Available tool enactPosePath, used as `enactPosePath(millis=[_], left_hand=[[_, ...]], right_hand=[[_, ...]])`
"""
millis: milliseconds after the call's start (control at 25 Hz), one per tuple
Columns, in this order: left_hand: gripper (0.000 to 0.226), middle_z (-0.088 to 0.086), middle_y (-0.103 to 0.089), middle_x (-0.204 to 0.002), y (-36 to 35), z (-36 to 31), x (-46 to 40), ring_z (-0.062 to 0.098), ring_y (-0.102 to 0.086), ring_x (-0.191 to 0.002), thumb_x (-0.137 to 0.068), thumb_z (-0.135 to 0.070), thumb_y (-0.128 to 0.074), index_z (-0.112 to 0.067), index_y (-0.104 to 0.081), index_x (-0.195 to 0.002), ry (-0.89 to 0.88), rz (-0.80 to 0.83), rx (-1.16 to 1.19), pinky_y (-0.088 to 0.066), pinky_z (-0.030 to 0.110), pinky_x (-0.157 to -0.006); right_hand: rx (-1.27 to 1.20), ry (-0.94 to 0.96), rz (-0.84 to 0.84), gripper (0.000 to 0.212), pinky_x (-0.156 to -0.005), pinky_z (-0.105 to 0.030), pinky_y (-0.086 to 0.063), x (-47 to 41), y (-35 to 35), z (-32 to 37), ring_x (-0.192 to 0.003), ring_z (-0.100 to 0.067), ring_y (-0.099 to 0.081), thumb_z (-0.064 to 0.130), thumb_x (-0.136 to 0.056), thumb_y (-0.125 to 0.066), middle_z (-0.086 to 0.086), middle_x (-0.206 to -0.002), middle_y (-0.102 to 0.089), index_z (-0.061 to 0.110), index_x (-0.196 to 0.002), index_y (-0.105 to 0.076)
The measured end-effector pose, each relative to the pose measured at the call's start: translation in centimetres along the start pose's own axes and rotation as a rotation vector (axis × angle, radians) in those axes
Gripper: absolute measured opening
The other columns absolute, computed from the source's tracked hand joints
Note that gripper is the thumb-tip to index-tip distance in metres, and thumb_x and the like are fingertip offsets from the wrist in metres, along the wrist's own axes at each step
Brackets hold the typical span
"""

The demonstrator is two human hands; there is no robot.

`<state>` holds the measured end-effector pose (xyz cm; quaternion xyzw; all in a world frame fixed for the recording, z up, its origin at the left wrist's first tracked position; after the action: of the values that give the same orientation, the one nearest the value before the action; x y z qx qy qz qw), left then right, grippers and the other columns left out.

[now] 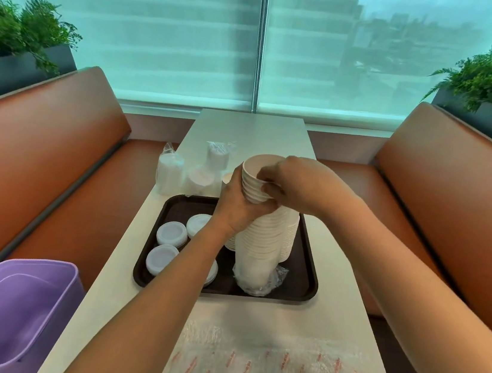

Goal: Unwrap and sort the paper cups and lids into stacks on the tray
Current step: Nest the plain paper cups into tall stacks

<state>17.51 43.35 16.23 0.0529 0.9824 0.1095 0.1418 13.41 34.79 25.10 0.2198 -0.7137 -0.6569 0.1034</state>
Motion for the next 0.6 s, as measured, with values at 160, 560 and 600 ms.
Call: enactPosePath(millis=[160, 560, 600], left_hand=[[0.067, -0.007, -0.056, -0.104, -0.1, -0.4, 0.0, 0.018, -0.06, -0.101, -0.068, -0.015, -0.083, -0.01, -0.045, -0.123, -0.021, -0.026, -0.129, -0.044, 0.009, -0.073], [0.074, -0.006, -0.056, -0.108, 1.9, -1.1, 0.5, 0.009, -0.054, -0.096, -0.063, -0.016, -0.086, -0.013, -0.047, -0.126, -0.018, -0.085, -0.132, -0.04, -0.003, -0.067], [0.072, -0.005, -0.056, -0.108, 2.2, -1.0, 0.5, 0.01, -0.055, -0.096, -0.063, -0.015, -0.086, -0.012, -0.048, -0.125, -0.012, -0.091, -0.124, -0.041, -0.002, -0.067]], right_hand=[[0.135, 0.124, 0.013, 0.058, -0.072, -0.029, -0.033, 0.4, 0.1, 2.3, -0.109, -0.024, -0.053, 0.017, -0.094, -0.048, -0.001, -0.128, -0.05, 0.037, -0.145, -0.027], [0.466, 0.244, 0.173, 0.071, -0.102, -0.042, -0.041, -2.2, 0.7, 1.7, -0.141, -0.033, -0.021, 0.014, -0.094, -0.051, 0.01, -0.159, -0.007, 0.042, -0.147, -0.013], [0.456, 0.244, 0.181, 0.073, -0.1, -0.042, -0.043, -2.4, 0.6, 1.9, -0.14, -0.033, -0.023, 0.013, -0.093, -0.053, 0.011, -0.159, -0.008, 0.041, -0.148, -0.012]])
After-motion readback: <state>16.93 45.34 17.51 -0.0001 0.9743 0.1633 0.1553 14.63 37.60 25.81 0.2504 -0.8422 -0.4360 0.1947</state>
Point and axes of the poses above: each hand's wrist, its own x-axis away from the middle knuckle, its own y-axis out of the back of the hand, z = x × y, the point moved 7 cm from there along -x, towards the middle knuckle
